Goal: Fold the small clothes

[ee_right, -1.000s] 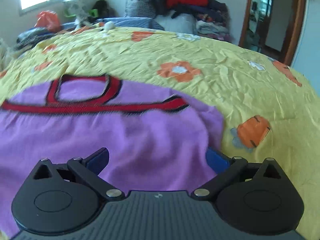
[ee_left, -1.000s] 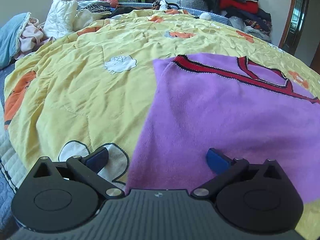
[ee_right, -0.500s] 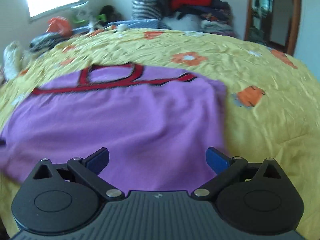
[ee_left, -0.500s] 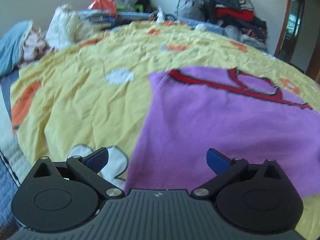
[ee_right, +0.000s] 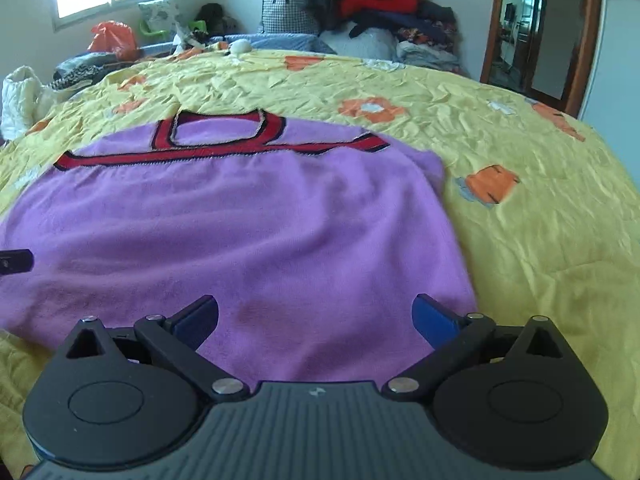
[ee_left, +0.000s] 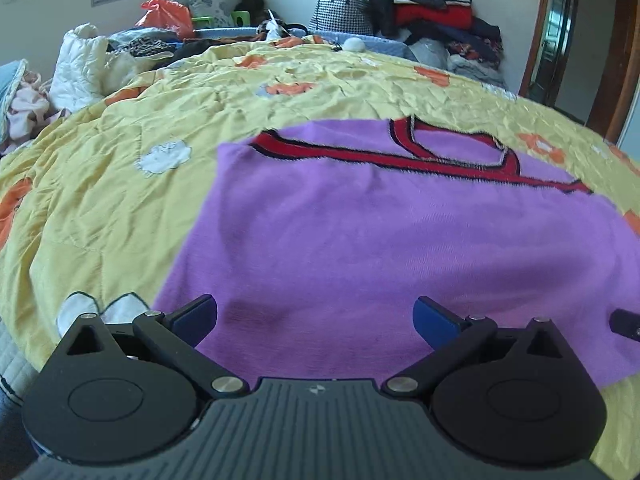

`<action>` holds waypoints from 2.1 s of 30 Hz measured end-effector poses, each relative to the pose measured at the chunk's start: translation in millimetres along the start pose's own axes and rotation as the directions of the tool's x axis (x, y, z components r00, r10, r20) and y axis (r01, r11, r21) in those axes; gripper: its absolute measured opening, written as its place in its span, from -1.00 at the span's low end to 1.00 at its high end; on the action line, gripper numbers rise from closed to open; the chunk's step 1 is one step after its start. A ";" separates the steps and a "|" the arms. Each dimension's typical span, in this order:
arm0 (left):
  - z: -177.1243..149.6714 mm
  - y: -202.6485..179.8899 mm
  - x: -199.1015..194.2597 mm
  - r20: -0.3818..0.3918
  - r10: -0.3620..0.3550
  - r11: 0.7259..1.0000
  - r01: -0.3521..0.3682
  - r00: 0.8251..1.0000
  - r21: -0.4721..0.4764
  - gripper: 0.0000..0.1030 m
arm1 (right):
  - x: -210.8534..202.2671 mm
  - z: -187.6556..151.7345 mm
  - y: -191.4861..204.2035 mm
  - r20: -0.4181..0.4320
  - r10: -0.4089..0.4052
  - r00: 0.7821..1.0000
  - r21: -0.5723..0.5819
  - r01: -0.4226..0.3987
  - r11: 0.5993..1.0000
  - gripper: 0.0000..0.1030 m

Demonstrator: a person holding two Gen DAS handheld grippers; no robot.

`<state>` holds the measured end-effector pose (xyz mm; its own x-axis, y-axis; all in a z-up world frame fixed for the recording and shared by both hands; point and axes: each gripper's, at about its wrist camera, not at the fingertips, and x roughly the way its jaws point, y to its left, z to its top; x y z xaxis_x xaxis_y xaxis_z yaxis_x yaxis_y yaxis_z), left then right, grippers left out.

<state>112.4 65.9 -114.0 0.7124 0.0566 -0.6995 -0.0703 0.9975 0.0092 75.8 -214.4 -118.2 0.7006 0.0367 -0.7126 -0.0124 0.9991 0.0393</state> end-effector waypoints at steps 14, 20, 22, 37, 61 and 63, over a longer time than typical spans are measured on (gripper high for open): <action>-15.3 -9.2 5.4 -0.014 0.017 0.999 -0.017 1.000 0.029 1.00 | -14.5 -5.1 -16.8 0.033 0.009 0.999 0.072 -0.011 0.997 1.00; -10.9 -20.5 3.7 -0.017 -0.006 0.999 0.007 1.000 0.039 1.00 | 0.0 -15.6 -15.3 0.024 -0.023 0.999 0.015 0.023 1.000 1.00; -10.7 -26.5 3.9 -0.015 -0.010 0.999 0.011 1.000 0.052 1.00 | -4.1 -18.1 -21.9 0.017 -0.031 0.999 0.018 0.031 0.999 1.00; -14.2 -71.8 5.6 -0.021 -0.054 0.989 0.056 0.998 0.138 1.00 | 2.0 -13.4 -12.3 0.017 -0.016 1.000 0.006 0.016 1.000 1.00; -16.7 -69.3 7.6 -0.029 -0.091 0.987 0.094 0.995 0.132 1.00 | -4.1 -22.4 -25.9 0.031 -0.035 0.999 0.031 0.034 0.999 1.00; -16.6 -68.8 7.6 -0.028 -0.092 0.987 0.095 0.995 0.133 1.00 | -5.9 -23.9 -27.1 0.030 -0.037 0.999 0.034 0.036 0.999 1.00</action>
<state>111.0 -3.0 -131.8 0.6962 -0.0363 -0.7169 0.0912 0.9951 0.0382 55.0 -241.2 -131.9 0.7218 -0.0007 -0.6921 0.0367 0.9986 0.0372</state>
